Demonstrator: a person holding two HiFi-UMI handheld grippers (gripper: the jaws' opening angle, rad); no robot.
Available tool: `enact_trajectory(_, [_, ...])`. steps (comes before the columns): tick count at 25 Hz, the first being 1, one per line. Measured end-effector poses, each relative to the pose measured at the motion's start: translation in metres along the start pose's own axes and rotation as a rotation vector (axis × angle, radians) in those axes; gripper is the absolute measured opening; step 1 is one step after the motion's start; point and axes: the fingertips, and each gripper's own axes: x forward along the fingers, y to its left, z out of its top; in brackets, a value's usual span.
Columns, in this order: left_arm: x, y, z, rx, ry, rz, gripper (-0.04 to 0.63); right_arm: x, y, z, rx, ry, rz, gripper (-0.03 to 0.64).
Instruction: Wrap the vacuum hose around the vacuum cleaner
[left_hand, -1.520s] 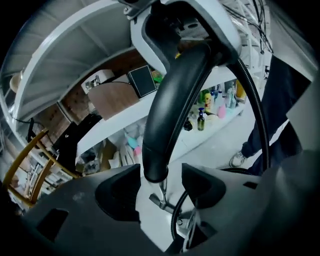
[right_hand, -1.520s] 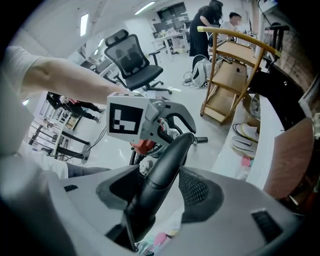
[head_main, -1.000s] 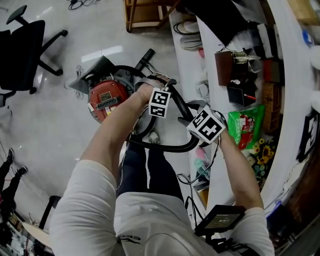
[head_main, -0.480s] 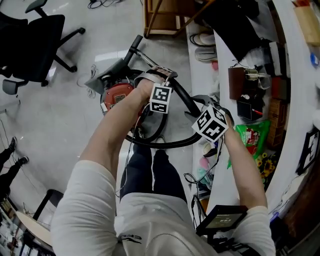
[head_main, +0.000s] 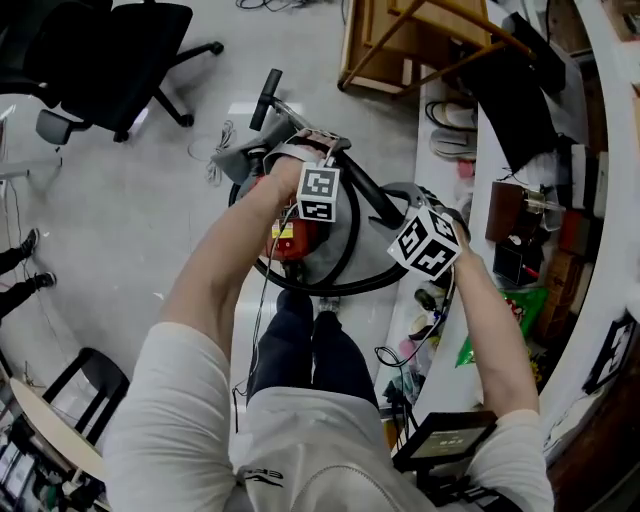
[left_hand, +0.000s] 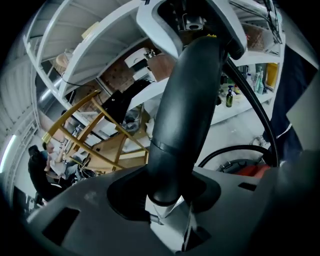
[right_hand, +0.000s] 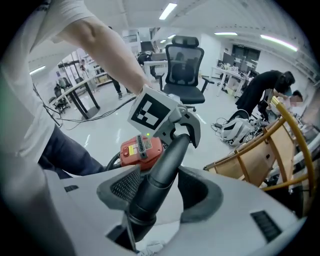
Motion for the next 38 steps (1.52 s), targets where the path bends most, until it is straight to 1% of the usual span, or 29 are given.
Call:
enact_trajectory(2, [-0.004,0.011,-0.012,-0.027,0.012,0.016,0.153,0.0,-0.008,0.016,-0.012,-0.017,-0.001,0.238])
enact_trajectory(5, [-0.008,0.028,-0.022,-0.052,0.017,0.039,0.153,-0.001,-0.022,0.028,-0.041,-0.016,-0.021,0.238])
enact_trajectory(9, [-0.017,0.048,-0.03,-0.076,0.024,0.08,0.153,-0.003,-0.04,0.031,-0.13,0.006,-0.058,0.233])
enact_trajectory(13, [-0.027,0.045,-0.045,-0.093,0.055,0.079,0.153,0.006,-0.043,0.034,-0.223,0.003,-0.055,0.233])
enact_trajectory(16, [-0.036,0.029,-0.062,-0.132,0.08,0.058,0.153,0.019,-0.039,0.039,-0.288,-0.003,-0.033,0.23])
enact_trajectory(24, [-0.061,-0.032,-0.123,-0.313,0.162,0.003,0.152,0.066,-0.018,0.068,-0.45,-0.017,0.036,0.215])
enact_trajectory(32, [-0.076,-0.079,-0.178,-0.463,0.244,0.003,0.152,0.113,0.006,0.098,-0.555,-0.026,0.101,0.211])
enact_trajectory(38, [-0.074,-0.111,-0.223,-0.6,0.293,0.002,0.152,0.156,0.011,0.12,-0.606,-0.021,0.102,0.196])
